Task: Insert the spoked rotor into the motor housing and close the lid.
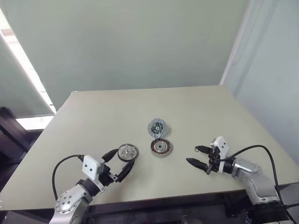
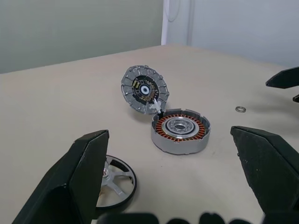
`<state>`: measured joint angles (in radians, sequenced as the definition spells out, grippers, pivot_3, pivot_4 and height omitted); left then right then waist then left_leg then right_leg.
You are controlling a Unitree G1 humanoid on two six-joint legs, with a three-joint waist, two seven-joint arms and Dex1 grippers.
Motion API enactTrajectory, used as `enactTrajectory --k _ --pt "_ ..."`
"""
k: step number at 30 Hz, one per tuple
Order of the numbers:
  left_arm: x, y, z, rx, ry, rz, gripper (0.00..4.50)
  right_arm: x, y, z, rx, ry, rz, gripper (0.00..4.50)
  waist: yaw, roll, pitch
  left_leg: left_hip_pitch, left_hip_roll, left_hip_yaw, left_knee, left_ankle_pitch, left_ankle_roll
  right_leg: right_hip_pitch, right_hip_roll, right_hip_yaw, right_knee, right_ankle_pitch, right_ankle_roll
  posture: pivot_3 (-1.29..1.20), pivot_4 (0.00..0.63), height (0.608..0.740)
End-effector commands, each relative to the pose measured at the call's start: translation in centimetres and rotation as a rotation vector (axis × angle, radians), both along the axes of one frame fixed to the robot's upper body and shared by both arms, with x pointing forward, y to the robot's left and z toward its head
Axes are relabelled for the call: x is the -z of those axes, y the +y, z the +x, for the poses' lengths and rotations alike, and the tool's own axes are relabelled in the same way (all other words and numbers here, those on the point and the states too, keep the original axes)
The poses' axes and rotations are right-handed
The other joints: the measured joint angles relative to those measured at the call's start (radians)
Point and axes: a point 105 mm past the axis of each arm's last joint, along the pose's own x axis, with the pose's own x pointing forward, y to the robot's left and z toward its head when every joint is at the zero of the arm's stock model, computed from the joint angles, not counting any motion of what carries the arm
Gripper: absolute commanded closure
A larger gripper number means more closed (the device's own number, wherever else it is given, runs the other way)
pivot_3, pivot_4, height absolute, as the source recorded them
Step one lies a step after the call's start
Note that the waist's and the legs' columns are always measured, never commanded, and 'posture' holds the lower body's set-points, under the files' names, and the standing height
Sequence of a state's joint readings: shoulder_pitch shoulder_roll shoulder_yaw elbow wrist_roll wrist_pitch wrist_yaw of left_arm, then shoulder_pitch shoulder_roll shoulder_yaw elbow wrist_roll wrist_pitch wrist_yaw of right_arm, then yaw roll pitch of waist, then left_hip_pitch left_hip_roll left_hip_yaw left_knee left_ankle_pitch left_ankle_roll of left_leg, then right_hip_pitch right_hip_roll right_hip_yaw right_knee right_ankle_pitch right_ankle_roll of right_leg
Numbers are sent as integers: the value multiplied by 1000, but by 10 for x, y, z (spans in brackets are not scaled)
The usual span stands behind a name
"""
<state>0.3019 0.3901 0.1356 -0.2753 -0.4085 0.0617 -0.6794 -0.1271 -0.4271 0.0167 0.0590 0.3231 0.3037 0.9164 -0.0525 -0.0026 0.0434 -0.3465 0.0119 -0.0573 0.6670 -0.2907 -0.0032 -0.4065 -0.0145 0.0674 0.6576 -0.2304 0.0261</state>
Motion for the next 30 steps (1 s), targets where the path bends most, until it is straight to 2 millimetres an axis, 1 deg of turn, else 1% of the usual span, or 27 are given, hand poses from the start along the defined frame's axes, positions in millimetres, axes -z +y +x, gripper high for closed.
enactTrajectory --k 1,5,10,15,20,25,30 --pt "-6 1 1 5 -26 5 17 -14 3 4 -12 -56 10 0 0 0 0 0 0 0 0 0 0 0 0 0 0 0 0 0 0 740" --pt "-7 1 1 2 -28 8 17 -15 5 7 -17 -61 12 0 0 0 0 0 0 0 0 0 0 0 0 0 0 0 0 0 0 740" --pt "-9 2 -2 -6 -30 3 17 -19 4 14 29 -75 40 0 0 0 0 0 0 0 0 0 0 0 0 0 0 0 0 0 0 740" --pt "-13 -3 1 4 -27 -15 17 -31 -2 26 102 -96 69 0 3 0 0 0 0 0 0 0 0 0 0 0 0 0 0 0 0 740" --pt "-17 -12 1 49 4 -32 17 -37 -12 38 246 -101 51 0 3 -1 0 0 0 0 0 0 0 0 0 0 0 0 0 0 0 740" --pt "-20 -22 12 93 2 -33 17 -28 -21 49 379 -56 -64 0 3 0 0 0 0 0 0 0 0 0 0 0 0 0 0 0 0 740" --pt "-19 -29 18 120 -1 -38 17 -18 -24 59 467 -44 -109 0 -1 0 0 0 0 1 0 0 0 0 0 1 0 0 0 0 0 740"
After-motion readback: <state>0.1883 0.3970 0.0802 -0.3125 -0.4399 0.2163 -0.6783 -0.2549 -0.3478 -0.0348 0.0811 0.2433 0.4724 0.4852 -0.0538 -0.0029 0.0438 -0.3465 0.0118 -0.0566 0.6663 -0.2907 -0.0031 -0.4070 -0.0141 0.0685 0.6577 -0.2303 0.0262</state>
